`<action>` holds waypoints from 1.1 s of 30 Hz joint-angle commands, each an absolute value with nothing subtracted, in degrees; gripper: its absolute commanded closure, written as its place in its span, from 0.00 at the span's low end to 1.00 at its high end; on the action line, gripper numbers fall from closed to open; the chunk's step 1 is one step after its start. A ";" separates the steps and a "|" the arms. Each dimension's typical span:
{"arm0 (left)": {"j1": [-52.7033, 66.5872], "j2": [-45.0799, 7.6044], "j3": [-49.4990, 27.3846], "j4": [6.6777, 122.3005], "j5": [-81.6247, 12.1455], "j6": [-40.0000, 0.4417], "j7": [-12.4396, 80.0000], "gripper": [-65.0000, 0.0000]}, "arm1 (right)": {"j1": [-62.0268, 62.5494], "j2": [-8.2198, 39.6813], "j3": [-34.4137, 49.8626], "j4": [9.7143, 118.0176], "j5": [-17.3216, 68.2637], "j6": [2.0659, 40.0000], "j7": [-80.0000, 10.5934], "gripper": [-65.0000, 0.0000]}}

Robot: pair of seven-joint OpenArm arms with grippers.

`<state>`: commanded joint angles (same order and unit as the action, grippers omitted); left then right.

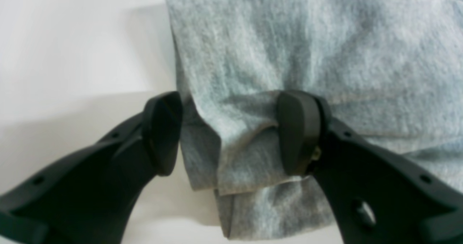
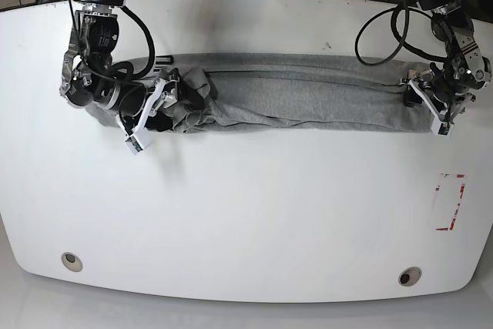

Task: Fold the T-shirt properly
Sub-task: 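Grasp the bunched fabric with the right gripper and pull it toward its end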

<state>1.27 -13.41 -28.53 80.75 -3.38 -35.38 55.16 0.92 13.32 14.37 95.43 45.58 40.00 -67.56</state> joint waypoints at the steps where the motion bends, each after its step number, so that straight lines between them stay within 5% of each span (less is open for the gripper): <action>1: 1.27 -13.41 -28.53 80.75 -3.38 -35.38 55.16 0.40 | 1.01 13.14 14.37 95.43 44.79 40.00 -67.56 0.15; 6: 1.27 -13.41 -28.53 80.75 -3.47 -35.38 55.16 0.40 | 1.01 11.47 14.37 95.52 42.95 40.00 -67.56 0.35; 12: 1.27 -13.41 -28.53 80.75 -3.38 -35.38 53.58 0.40 | 0.75 10.77 14.11 97.19 42.86 40.00 -67.56 0.85; 14: 1.27 -13.41 -28.53 80.66 -3.38 -35.38 53.41 0.40 | 0.66 10.24 13.05 98.95 42.86 40.00 -67.56 0.94; 28: 1.19 -13.41 -28.53 78.37 -3.38 -35.38 53.32 0.40 | -2.86 9.98 2.07 109.49 42.77 40.00 -67.74 0.68; 33: 1.19 -13.41 -28.53 78.37 -3.38 -35.38 53.32 0.40 | -2.95 10.24 -0.22 109.67 42.77 40.00 -67.74 0.46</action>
<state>1.19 -13.41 -28.53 78.37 -3.38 -35.38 53.32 -2.95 10.24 -0.22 109.67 42.77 40.00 -67.74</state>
